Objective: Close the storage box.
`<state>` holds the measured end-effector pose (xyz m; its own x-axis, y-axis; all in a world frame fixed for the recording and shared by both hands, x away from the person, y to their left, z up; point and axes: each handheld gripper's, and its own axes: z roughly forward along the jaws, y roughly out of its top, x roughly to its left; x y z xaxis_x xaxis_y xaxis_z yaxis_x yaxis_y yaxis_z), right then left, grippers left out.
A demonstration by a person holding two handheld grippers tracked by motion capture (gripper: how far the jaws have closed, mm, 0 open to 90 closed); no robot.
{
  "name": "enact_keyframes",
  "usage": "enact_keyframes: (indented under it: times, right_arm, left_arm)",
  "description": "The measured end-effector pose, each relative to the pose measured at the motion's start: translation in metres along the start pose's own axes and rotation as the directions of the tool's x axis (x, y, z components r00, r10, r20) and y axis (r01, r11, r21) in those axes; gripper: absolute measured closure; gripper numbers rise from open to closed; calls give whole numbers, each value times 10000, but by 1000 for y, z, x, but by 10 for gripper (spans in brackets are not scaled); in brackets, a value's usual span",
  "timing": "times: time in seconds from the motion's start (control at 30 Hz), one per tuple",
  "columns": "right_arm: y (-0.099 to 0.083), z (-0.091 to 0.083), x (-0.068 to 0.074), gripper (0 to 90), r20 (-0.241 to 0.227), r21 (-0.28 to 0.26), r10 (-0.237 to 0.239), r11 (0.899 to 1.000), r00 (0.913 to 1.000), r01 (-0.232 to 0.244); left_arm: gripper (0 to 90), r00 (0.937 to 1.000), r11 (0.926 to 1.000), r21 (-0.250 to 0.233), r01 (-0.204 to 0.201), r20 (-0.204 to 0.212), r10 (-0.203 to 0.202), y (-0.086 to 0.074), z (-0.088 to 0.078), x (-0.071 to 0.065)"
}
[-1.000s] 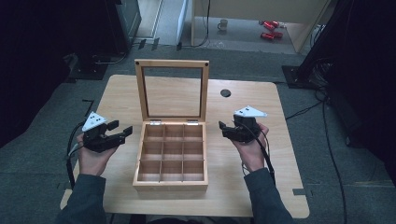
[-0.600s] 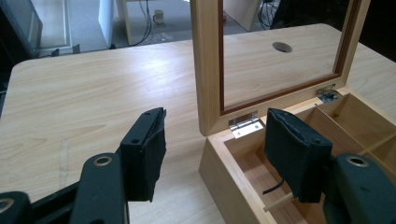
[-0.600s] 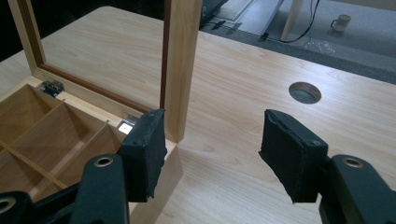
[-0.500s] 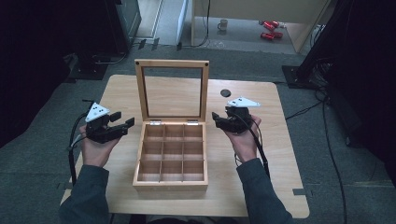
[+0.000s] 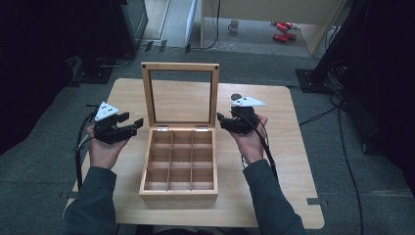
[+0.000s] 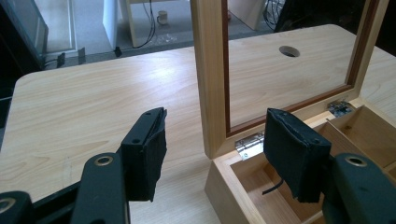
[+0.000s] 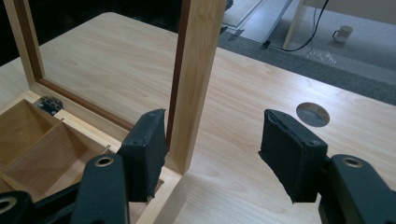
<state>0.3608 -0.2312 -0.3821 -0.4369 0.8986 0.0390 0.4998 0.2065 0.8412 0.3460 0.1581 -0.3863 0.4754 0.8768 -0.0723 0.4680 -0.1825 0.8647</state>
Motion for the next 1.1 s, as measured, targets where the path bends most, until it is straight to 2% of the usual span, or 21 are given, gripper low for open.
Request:
enact_keyframes:
  times: [0.3,0.8,0.9,1.1]
  right_arm:
    - [14,6,2,403,135,-69,-315,9995,9994,316]
    - [26,15,1,380,130,-150,-303,9994,9995,305]
    - [26,19,-1,374,36,-79,-149,9999,9999,149]
    - [32,21,-2,360,31,-49,-107,9999,9999,107]
  left_arm:
    - [399,9999,10000,-19,-6,-127,5,8,6,0]
    - [395,9999,9999,-28,-100,-56,100,20,14,-3]
    - [391,9999,9999,9,-147,-80,147,24,19,-4]
    - [378,10000,10000,65,-46,-88,47,31,25,-3]
